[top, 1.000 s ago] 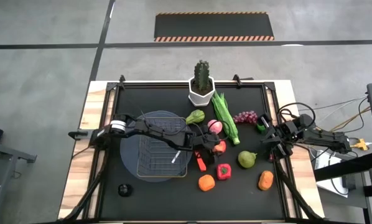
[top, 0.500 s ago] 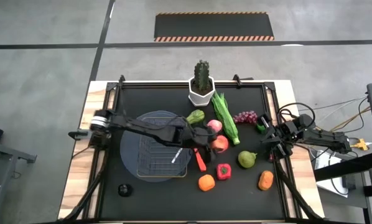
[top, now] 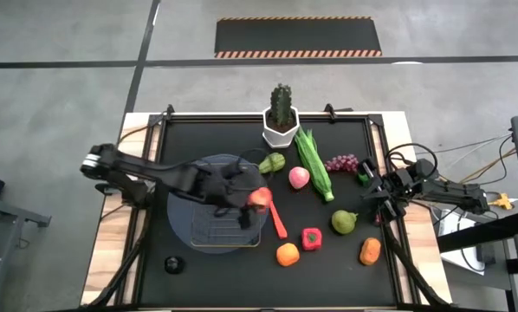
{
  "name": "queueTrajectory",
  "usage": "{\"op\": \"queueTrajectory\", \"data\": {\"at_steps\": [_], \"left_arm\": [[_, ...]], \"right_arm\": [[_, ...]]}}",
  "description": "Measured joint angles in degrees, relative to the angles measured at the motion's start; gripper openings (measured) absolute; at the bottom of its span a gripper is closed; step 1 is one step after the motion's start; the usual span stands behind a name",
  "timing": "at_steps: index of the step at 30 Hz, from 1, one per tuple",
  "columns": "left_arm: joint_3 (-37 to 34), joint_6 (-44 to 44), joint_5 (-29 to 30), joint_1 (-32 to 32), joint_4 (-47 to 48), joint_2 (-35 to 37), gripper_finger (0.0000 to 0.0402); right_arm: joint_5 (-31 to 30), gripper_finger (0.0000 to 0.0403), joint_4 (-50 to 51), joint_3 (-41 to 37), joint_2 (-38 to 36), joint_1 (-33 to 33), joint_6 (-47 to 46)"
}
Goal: Build produce basket
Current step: Put the red apple into the wire basket
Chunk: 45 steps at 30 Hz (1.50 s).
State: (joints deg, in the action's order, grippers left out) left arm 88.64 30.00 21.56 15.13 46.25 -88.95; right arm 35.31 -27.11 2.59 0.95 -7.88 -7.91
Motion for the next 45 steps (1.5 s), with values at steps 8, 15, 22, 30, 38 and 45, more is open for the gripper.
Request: {"op": "queueTrajectory", "data": {"at_steps": [8,15,22,30,38,45], "left_arm": [[-3.3,16.1,6.0,1.7,18.4,3.2,0.0274],[-11.9,17.8,6.1,-0.7,10.8,0.1,0.0274],[-17.1,19.2,4.6,-3.4,6.3,-3.7,0.0274],[-18.9,19.3,3.2,-4.9,6.8,-6.5,0.0274],[-20.3,19.3,3.2,-5.0,6.6,-8.2,0.0274],[-20.8,20.6,4.0,-5.0,6.7,-8.2,0.0278]], "right_arm": [[-0.8,0.0009,0.5,0.0,0.3,0.0,0.5],[-0.9,0.0009,0.7,0.0,0.3,0.0,0.6],[-0.9,0.0009,0.8,0.0,0.3,0.0,1.2],[-0.9,0.0009,0.9,0.0,0.3,0.0,1.2],[-0.9,0.0009,1.0,0.0,0.3,0.0,1.1],[-0.9,0.0009,1.1,0.0,0.3,0.0,1.1]]}}
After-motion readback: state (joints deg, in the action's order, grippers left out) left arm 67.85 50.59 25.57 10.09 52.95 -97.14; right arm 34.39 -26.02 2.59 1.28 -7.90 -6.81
